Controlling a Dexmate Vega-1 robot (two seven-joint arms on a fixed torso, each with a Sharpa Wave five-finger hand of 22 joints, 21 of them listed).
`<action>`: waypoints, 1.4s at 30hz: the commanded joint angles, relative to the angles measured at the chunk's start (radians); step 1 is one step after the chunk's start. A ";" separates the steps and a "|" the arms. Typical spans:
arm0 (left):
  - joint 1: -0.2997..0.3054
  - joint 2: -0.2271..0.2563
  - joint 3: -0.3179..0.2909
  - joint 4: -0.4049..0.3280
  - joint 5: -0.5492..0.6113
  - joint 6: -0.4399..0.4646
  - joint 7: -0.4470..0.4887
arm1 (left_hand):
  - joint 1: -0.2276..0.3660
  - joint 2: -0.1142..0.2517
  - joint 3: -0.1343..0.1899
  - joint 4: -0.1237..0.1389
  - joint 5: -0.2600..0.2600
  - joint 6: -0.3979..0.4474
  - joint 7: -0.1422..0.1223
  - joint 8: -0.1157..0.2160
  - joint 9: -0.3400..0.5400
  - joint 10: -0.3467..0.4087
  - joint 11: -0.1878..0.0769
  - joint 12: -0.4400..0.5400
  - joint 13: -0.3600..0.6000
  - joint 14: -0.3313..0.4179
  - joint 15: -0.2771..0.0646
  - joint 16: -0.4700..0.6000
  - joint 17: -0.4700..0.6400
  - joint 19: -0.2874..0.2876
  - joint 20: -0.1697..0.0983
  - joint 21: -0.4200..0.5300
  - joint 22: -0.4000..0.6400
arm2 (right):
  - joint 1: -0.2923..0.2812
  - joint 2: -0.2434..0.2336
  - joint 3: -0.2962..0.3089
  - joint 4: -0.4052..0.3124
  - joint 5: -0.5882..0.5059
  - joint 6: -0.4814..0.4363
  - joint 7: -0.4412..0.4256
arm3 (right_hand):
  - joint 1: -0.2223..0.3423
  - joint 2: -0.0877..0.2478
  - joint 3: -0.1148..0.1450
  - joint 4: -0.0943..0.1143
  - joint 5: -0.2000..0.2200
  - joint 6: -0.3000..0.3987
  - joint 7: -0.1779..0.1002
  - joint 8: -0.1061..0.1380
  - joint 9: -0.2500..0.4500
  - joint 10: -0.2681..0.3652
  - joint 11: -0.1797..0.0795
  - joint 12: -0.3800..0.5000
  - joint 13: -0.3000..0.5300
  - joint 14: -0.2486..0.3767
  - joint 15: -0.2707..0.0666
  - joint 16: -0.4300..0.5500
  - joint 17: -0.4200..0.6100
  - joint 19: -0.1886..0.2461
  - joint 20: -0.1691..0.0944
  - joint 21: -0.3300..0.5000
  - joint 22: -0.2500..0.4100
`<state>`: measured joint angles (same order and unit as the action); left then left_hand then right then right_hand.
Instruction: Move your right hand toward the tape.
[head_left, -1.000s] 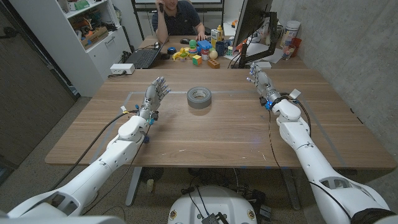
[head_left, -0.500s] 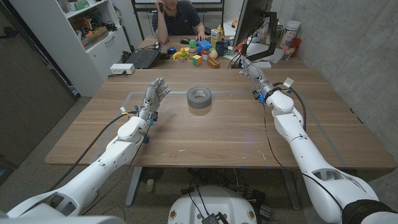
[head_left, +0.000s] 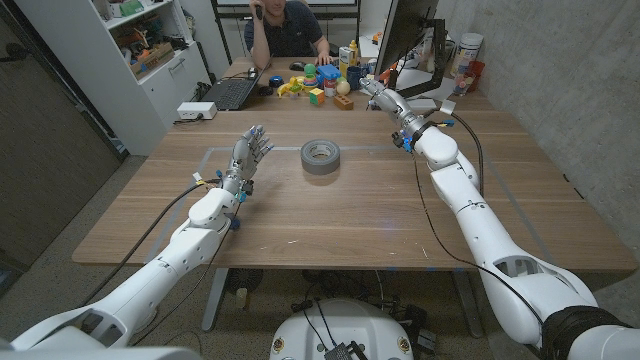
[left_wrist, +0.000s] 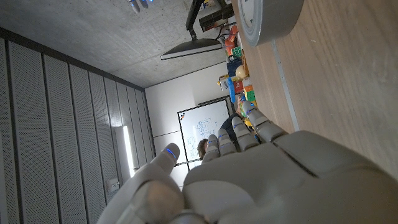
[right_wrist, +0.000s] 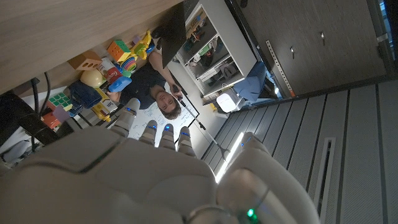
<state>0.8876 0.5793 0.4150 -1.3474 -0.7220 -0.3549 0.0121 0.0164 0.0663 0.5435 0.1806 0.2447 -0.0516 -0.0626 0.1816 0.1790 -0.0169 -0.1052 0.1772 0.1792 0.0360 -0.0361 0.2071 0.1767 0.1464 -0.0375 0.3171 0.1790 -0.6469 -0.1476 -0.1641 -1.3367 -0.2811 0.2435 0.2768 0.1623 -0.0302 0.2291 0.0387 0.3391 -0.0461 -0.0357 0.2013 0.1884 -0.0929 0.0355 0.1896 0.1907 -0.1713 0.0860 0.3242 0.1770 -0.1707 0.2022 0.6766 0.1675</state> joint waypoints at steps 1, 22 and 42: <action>0.017 0.007 -0.003 -0.012 -0.006 -0.009 0.009 | 0.000 0.101 0.006 -0.002 0.004 0.001 -0.003 0.007 0.003 -0.005 -0.003 0.006 0.005 0.005 -0.041 0.003 0.004 0.007 -0.039 -0.007 0.004 | 0.050 0.012 -0.055 -0.015 -0.229 0.007 0.001 | 0.003 -0.013 -0.006 -0.003 -0.005 0.006 -0.011 0.006 0.003 -0.004 -0.006 0.003 0.003 0.002 0.008 -0.003 0.000 0.007 0.010 -0.006 0.003; 0.023 0.008 -0.002 -0.011 -0.013 -0.017 0.013 | -0.001 0.101 0.005 -0.002 0.003 0.001 -0.004 0.007 0.003 -0.004 -0.005 0.006 0.005 0.005 -0.043 0.003 0.004 0.010 -0.041 -0.013 0.004 | 0.104 0.018 -0.165 -0.035 -0.675 -0.035 -0.048 | 0.007 -0.045 -0.033 -0.012 -0.005 0.017 -0.045 0.004 0.004 0.000 -0.026 0.004 0.003 0.027 0.004 -0.004 0.000 0.035 0.012 -0.024 0.004; 0.038 0.026 0.000 -0.034 -0.008 -0.007 0.040 | -0.001 0.101 0.004 -0.001 0.003 0.002 -0.003 0.007 0.003 -0.003 -0.005 0.007 0.005 0.006 -0.041 0.003 0.004 0.013 -0.040 -0.020 0.005 | 0.149 0.032 -0.265 0.041 -0.922 -0.048 -0.055 | 0.010 -0.060 -0.057 -0.016 0.001 0.027 -0.117 0.001 0.005 0.012 -0.072 0.006 0.002 0.050 -0.018 -0.010 0.000 0.073 0.012 -0.045 0.004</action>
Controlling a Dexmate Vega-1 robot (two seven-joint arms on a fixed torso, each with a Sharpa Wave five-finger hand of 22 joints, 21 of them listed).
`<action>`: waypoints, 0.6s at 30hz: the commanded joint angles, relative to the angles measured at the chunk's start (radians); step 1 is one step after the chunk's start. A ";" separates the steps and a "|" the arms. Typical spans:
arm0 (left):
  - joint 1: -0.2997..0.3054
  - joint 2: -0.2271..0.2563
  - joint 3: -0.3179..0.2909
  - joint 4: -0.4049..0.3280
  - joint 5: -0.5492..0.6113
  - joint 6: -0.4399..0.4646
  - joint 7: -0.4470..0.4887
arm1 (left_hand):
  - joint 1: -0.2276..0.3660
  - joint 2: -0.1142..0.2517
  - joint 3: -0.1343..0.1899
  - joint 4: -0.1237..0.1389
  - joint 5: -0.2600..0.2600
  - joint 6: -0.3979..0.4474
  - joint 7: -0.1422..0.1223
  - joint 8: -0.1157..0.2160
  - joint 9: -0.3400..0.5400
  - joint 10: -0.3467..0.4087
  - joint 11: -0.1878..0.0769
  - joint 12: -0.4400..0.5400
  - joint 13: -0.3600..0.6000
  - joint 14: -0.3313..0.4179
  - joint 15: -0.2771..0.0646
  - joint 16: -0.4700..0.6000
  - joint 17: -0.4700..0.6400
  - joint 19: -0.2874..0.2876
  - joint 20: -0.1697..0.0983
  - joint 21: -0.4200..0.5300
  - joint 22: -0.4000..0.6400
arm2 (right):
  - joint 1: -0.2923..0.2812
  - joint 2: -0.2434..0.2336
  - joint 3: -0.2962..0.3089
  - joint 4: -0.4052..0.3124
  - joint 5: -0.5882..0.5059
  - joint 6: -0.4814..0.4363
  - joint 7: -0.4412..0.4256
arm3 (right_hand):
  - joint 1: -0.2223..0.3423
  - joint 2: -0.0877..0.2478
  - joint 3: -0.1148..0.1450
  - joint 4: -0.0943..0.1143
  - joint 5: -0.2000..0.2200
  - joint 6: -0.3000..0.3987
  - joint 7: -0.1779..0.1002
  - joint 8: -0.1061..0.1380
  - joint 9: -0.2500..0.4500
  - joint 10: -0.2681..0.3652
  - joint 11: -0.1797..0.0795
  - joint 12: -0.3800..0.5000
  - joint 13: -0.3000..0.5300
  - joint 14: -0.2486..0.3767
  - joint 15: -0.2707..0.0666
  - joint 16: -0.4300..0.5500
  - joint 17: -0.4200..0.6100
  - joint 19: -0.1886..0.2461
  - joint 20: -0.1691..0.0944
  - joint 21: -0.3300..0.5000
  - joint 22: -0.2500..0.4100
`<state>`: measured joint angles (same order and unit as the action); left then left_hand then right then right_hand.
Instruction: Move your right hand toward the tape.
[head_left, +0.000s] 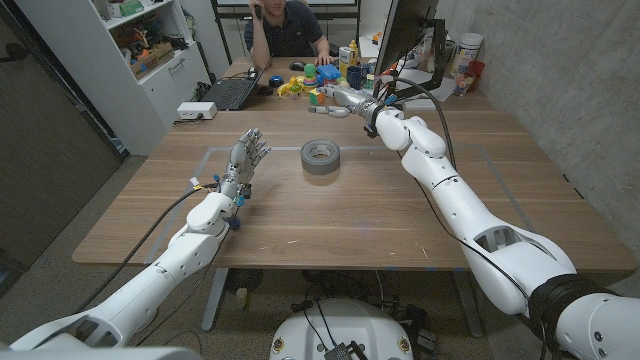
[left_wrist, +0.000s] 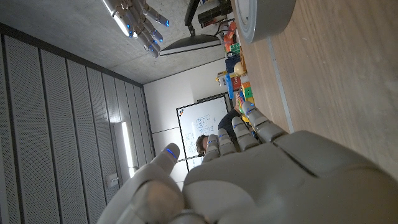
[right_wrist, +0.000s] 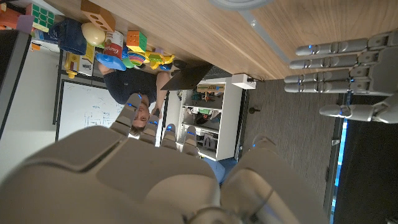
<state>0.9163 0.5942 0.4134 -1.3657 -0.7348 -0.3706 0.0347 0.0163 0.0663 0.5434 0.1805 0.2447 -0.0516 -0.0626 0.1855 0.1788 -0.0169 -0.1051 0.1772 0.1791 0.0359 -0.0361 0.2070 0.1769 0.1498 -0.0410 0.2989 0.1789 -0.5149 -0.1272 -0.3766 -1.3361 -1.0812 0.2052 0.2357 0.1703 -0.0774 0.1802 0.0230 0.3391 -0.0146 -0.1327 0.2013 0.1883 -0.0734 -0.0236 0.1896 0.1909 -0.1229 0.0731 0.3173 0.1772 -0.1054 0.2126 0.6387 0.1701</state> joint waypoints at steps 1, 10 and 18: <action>0.009 0.012 0.002 -0.017 0.003 0.010 0.017 | -0.001 0.101 0.004 -0.001 0.003 0.002 -0.003 0.003 0.003 -0.003 -0.005 0.007 0.005 0.006 -0.041 0.003 0.003 0.009 -0.036 -0.002 0.005 | 0.016 0.014 -0.054 0.043 -0.124 -0.009 -0.013 | 0.002 -0.013 -0.009 0.000 0.002 -0.007 -0.025 -0.001 0.005 -0.010 -0.014 0.005 0.002 0.002 -0.005 -0.004 -0.001 0.010 0.002 -0.009 0.002; 0.011 0.013 0.004 -0.018 0.000 0.012 0.019 | -0.002 0.101 0.004 -0.001 0.003 0.002 -0.003 0.003 0.003 -0.004 -0.005 0.006 0.005 0.006 -0.041 0.003 0.003 0.010 -0.036 -0.005 0.005 | 0.021 0.021 -0.076 0.060 -0.153 -0.003 0.018 | 0.023 -0.020 -0.017 -0.012 0.010 -0.025 -0.062 -0.005 0.005 -0.009 -0.035 0.006 0.003 0.021 -0.013 -0.006 0.000 0.030 0.002 -0.025 0.001; 0.017 0.017 0.005 -0.026 -0.001 0.012 0.025 | -0.002 0.101 0.004 -0.001 0.003 0.003 -0.002 0.004 0.003 -0.003 -0.005 0.007 0.005 0.007 -0.042 0.003 0.004 0.012 -0.036 -0.007 0.005 | 0.035 0.026 -0.103 0.085 -0.178 0.007 0.033 | 0.037 -0.023 -0.019 -0.020 0.015 -0.037 -0.065 -0.008 0.005 -0.013 -0.039 0.004 0.003 0.025 -0.012 -0.009 0.000 0.044 0.002 -0.031 0.002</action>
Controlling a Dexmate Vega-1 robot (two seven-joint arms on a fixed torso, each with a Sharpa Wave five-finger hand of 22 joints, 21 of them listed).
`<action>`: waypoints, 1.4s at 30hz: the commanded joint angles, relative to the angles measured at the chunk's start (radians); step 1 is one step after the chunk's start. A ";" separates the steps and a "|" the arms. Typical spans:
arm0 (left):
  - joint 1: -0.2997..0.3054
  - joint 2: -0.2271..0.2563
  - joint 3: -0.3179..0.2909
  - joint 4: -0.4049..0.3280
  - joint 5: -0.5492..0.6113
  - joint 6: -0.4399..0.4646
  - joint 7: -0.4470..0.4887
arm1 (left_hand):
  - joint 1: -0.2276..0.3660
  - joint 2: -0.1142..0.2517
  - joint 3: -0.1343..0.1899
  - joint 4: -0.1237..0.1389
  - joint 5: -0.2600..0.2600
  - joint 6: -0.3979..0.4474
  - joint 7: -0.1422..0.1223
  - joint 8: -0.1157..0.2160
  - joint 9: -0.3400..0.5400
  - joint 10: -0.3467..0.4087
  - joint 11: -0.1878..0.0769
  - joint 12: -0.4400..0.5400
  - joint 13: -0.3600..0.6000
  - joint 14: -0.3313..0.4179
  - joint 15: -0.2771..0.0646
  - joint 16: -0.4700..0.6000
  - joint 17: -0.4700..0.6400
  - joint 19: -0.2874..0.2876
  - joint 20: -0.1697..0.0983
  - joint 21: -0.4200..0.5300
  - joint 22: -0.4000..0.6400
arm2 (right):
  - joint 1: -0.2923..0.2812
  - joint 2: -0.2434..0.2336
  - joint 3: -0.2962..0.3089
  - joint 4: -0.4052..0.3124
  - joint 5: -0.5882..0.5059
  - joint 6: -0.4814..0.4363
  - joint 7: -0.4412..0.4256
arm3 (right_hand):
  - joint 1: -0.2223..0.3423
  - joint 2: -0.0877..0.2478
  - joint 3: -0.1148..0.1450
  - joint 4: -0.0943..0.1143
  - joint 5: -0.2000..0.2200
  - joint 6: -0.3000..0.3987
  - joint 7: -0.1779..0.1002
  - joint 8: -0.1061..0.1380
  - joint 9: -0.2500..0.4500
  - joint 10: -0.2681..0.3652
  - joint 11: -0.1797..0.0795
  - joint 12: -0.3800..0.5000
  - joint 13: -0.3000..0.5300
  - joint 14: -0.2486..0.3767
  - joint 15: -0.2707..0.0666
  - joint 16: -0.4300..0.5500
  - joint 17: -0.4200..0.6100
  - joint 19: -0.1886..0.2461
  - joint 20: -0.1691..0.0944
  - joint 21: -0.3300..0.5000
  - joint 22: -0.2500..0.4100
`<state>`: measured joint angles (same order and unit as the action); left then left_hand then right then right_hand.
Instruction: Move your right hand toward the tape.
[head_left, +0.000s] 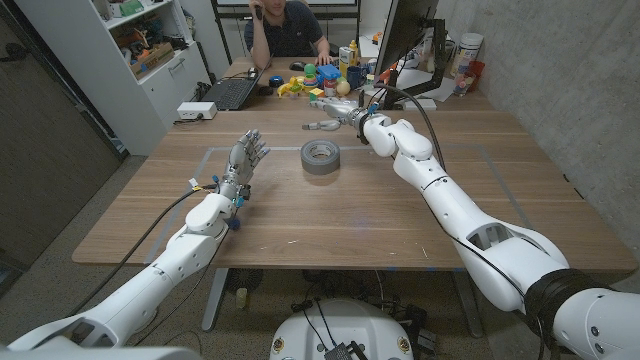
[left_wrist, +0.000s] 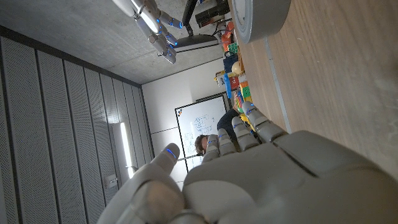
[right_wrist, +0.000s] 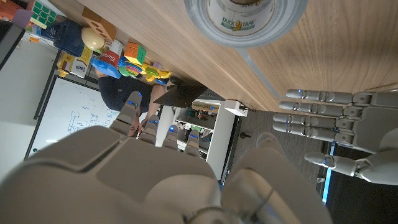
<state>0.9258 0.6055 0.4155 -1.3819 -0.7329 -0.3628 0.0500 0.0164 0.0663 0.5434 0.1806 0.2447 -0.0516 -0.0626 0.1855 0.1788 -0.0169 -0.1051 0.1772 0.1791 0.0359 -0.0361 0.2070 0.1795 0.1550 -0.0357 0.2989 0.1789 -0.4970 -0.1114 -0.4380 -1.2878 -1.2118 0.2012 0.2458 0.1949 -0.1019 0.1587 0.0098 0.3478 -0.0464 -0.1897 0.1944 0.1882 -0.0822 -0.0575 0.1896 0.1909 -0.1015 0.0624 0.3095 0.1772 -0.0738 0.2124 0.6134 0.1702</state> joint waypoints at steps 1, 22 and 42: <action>0.008 0.006 0.003 -0.011 -0.003 0.005 0.011 | -0.002 0.101 0.004 -0.001 0.003 0.003 -0.002 0.004 0.003 -0.002 -0.005 0.007 0.005 0.006 -0.041 0.003 0.001 0.006 -0.041 -0.008 0.005 | 0.020 0.012 -0.043 0.043 -0.045 0.015 0.027 | 0.014 0.001 0.002 -0.008 0.007 -0.004 -0.009 -0.001 0.005 -0.005 -0.007 0.003 0.003 0.005 -0.002 -0.002 -0.001 0.014 0.002 -0.006 0.002; 0.025 0.019 0.003 -0.030 -0.009 0.004 0.028 | -0.002 0.102 0.004 -0.001 0.003 0.004 -0.003 0.004 0.003 -0.002 -0.006 0.007 0.005 0.008 -0.041 0.003 0.001 0.009 -0.040 -0.014 0.006 | 0.097 0.051 -0.104 0.200 -0.035 0.034 0.027 | 0.067 0.001 -0.011 -0.033 0.027 -0.087 -0.022 -0.014 0.006 -0.033 -0.020 -0.003 0.004 0.012 -0.003 -0.022 0.000 0.074 0.004 -0.037 0.002; 0.034 0.025 0.005 -0.036 -0.016 -0.002 0.032 | -0.002 0.102 0.004 0.000 0.003 0.004 -0.003 0.003 0.003 -0.003 -0.006 0.006 0.005 0.007 -0.040 0.003 0.001 0.012 -0.041 -0.020 0.006 | 0.120 0.055 -0.170 0.245 -0.042 0.045 0.037 | 0.077 -0.001 -0.018 -0.038 0.030 -0.084 -0.025 -0.007 0.007 -0.035 -0.020 -0.001 0.005 0.011 -0.002 -0.029 0.001 0.087 0.004 -0.049 0.002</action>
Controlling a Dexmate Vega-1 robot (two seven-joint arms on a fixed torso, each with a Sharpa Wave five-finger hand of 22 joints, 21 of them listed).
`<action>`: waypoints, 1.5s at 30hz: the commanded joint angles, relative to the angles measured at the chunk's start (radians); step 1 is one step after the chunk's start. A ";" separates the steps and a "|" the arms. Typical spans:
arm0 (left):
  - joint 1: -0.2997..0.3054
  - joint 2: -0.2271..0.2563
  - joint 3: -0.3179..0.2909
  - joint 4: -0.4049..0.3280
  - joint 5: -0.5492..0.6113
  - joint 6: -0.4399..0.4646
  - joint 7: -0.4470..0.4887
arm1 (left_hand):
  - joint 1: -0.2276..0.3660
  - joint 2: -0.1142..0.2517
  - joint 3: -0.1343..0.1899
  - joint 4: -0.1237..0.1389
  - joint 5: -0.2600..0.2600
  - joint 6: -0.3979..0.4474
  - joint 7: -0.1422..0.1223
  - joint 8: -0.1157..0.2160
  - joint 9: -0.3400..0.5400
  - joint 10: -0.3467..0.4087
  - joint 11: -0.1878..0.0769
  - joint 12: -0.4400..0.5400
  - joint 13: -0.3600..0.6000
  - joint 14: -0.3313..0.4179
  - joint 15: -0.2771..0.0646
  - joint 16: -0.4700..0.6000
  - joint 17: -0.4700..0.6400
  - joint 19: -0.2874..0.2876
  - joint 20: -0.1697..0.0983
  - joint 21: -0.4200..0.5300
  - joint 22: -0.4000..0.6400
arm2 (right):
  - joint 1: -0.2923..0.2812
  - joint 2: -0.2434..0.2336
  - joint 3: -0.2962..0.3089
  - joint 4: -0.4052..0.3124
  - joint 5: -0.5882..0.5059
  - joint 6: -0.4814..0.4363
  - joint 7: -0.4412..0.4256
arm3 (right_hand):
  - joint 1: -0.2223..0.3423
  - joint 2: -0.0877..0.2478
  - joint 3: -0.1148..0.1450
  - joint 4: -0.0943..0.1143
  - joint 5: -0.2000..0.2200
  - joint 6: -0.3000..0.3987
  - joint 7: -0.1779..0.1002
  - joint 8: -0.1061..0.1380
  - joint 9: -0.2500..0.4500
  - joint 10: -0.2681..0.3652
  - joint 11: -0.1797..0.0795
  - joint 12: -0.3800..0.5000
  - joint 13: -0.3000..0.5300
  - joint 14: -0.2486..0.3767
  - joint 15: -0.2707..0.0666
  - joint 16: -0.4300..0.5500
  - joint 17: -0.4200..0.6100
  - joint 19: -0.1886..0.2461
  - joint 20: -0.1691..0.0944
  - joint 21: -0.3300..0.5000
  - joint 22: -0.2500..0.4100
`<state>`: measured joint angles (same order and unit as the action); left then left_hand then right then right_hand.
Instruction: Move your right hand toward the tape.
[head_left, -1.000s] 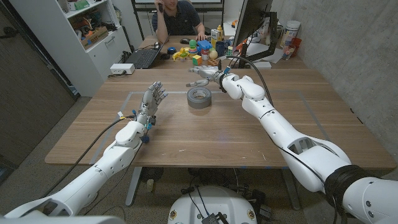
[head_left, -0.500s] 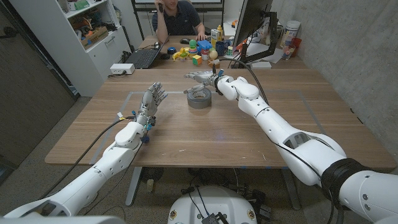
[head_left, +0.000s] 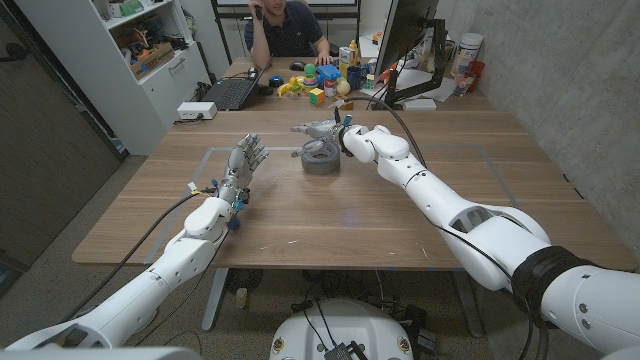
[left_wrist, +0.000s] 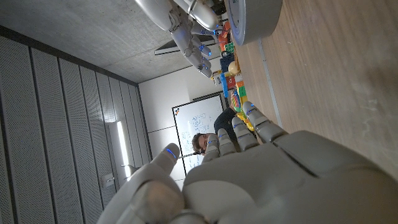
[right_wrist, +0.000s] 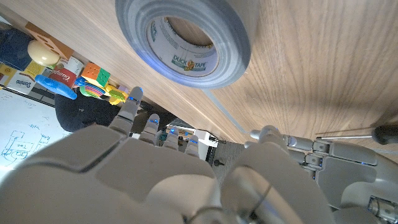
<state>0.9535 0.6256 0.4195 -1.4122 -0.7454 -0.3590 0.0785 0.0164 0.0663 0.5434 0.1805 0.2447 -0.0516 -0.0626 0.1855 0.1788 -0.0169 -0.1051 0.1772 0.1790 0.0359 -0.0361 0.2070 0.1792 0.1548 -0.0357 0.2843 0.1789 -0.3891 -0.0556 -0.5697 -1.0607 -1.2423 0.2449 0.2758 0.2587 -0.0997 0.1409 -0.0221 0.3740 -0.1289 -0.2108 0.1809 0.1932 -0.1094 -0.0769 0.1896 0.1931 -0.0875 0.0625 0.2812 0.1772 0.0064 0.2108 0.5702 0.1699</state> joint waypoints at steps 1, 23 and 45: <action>0.007 0.006 0.001 -0.007 -0.003 -0.006 0.004 | -0.002 0.102 0.004 0.000 0.003 0.003 -0.003 0.003 0.003 -0.003 -0.005 0.006 0.005 0.007 -0.041 0.002 0.001 0.012 -0.041 -0.005 0.006 | 0.013 -0.001 -0.041 0.017 -0.015 -0.001 0.006 | 0.016 -0.004 -0.001 -0.007 0.005 -0.001 -0.005 0.007 0.002 -0.010 -0.002 -0.001 0.002 -0.004 -0.001 -0.002 0.001 0.007 0.006 -0.007 0.002; 0.012 0.015 0.005 -0.014 -0.008 -0.015 0.005 | -0.002 0.102 0.003 0.000 0.004 0.003 -0.002 0.003 0.003 -0.002 -0.005 0.007 0.005 0.007 -0.041 0.002 0.001 0.014 -0.041 -0.011 0.006 | 0.003 0.000 -0.039 -0.008 -0.014 -0.020 0.025 | 0.040 -0.007 -0.010 -0.019 0.008 0.018 -0.006 0.019 0.001 -0.004 -0.004 0.004 0.002 0.001 -0.003 -0.009 0.001 0.029 0.005 -0.022 0.003; 0.009 0.020 0.003 -0.007 -0.016 -0.015 -0.003 | -0.003 0.102 0.003 0.000 0.004 0.004 -0.003 0.003 0.004 -0.003 -0.005 0.006 0.005 0.008 -0.040 0.002 0.001 0.016 -0.041 -0.017 0.006 | 0.018 0.006 -0.040 0.044 0.000 -0.013 -0.008 | 0.046 -0.005 -0.026 -0.018 0.009 0.045 -0.008 0.024 0.001 0.013 -0.011 0.009 0.002 0.021 -0.012 -0.012 0.001 0.057 0.006 -0.039 0.003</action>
<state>0.9651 0.6430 0.4238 -1.4248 -0.7581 -0.3752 0.0804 0.0164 0.0663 0.5434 0.1805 0.2447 -0.0516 -0.0626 0.1855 0.1787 -0.0169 -0.1051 0.1771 0.1790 0.0359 -0.0361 0.2070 0.1789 0.1601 -0.0409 0.2698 0.1840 -0.3806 -0.0519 -0.6069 -1.0434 -1.2496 0.2271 0.2851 0.2930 -0.1025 0.1198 -0.0423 0.3777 -0.0927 -0.2178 0.2013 0.1906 -0.0997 -0.0892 0.1896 0.1928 -0.0674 0.0534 0.2737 0.1773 0.0548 0.2124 0.5360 0.1698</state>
